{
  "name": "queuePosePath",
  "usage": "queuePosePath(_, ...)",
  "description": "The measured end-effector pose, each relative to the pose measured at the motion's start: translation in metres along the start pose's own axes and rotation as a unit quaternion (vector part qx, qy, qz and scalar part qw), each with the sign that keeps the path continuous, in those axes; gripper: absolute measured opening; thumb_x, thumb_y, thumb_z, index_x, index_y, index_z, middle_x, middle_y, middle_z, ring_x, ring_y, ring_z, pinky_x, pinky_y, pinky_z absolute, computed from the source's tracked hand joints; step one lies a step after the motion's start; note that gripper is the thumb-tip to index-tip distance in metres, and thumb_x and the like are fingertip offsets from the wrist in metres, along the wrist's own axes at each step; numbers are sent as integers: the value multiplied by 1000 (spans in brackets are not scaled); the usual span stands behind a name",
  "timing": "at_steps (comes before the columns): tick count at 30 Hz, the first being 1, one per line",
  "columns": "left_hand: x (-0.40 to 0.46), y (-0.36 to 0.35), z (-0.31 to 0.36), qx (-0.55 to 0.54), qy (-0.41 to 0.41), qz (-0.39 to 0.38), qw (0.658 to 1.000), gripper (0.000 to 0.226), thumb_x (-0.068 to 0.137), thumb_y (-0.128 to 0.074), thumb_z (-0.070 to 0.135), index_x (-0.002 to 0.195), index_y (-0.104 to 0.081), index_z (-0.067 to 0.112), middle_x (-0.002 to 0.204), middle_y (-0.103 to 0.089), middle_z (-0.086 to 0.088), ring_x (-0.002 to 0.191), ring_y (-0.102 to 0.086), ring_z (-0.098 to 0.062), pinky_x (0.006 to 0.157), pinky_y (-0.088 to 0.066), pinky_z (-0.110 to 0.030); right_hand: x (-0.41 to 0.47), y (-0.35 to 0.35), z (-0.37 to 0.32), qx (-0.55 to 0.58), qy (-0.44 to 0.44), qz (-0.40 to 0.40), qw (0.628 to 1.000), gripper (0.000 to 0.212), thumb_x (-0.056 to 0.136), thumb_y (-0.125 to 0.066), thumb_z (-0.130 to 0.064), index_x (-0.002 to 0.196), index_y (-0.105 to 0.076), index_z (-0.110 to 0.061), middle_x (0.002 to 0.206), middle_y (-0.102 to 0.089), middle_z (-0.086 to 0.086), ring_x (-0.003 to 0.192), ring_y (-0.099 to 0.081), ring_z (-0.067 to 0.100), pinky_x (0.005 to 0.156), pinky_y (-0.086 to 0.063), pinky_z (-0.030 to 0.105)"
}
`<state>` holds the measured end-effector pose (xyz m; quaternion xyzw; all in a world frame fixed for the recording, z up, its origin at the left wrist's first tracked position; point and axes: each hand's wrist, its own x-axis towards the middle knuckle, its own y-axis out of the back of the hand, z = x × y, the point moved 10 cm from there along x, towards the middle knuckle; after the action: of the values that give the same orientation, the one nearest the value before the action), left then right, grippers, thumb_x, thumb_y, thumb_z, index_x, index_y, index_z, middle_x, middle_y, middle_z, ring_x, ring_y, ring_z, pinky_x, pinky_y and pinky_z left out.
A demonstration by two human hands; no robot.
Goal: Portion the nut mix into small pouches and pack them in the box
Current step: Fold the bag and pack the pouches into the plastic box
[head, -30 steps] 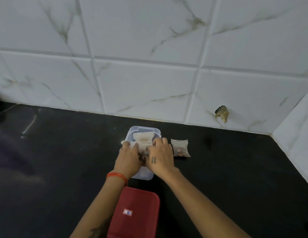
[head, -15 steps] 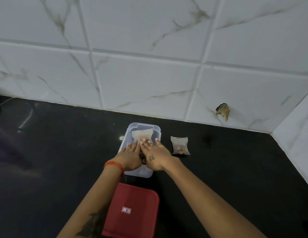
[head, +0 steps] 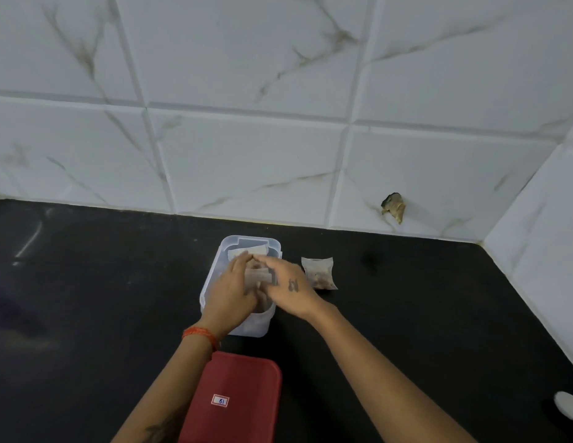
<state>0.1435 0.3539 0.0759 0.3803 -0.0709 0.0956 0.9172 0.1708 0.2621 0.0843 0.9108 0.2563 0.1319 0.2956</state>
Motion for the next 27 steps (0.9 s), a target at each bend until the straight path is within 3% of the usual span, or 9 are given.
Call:
queuePosePath(2, 6, 1, 15, -49, -12, 40, 998, 51, 87, -55, 3, 136, -45, 15, 125, -57, -1, 112, -58, -19, 87, -45, -23, -1, 23, 1, 36, -9, 32, 999, 50, 88, -61, -8, 135, -51, -22, 133, -57, -1, 121, -51, 11, 93, -38, 14)
queuePosePath(6, 24, -14, 52, -164, -13, 73, 984, 50, 93, -49, 2, 141, -39, 11, 133, -49, 2, 121, -43, -5, 101, -37, -21, 2, 66, 21, 132, -27, 95, 986, 47, 87, -65, -12, 133, -53, -20, 133, -57, -4, 123, -49, 4, 102, -37, 17)
queuePosePath(10, 45, -56, 77, -205, -3, 61, 977, 50, 93, -48, 2, 141, -39, 13, 141, -47, -1, 130, -42, -13, 110, -36, -33, -3, 106, 65, 215, -84, 186, 955, 38, 89, -64, -13, 126, -59, -17, 126, -62, -4, 116, -56, 6, 94, -47, 17)
queuePosePath(13, 57, -95, 60, -202, 64, 52, 976, 50, 95, -50, 10, 143, -36, 14, 147, -40, -4, 136, -37, -18, 113, -33, -37, -9, 115, 106, 189, -144, 236, 942, 36, 91, -61, -18, 127, -58, -20, 126, -61, -4, 112, -56, 5, 94, -43, 17)
queuePosePath(19, 57, -161, -3, -178, 233, -48, 955, 50, 94, -48, 12, 143, -36, 13, 140, -47, -15, 128, -46, -29, 108, -38, -40, -16, 86, 177, 76, -277, 181, 941, 41, 96, -51, -19, 137, -49, -20, 138, -52, 4, 123, -51, 18, 105, -41, 32)
queuePosePath(24, 56, -170, -11, -167, 246, -63, 953, 44, 95, -49, 8, 139, -45, 12, 138, -50, -13, 126, -49, -26, 106, -42, -39, -24, 74, 188, 92, -301, 174, 933, 37, 91, -57, -7, 127, -58, -10, 127, -59, 7, 115, -57, 20, 99, -46, 30)
queuePosePath(27, 50, -165, -1, -154, 223, -63, 960, 44, 94, -51, 7, 137, -47, 11, 137, -51, -13, 123, -52, -24, 105, -43, -37, -38, 81, 183, 114, -290, 209, 927, 26, 87, -60, -1, 112, -66, -7, 114, -65, 6, 96, -61, 11, 90, -52, 26)
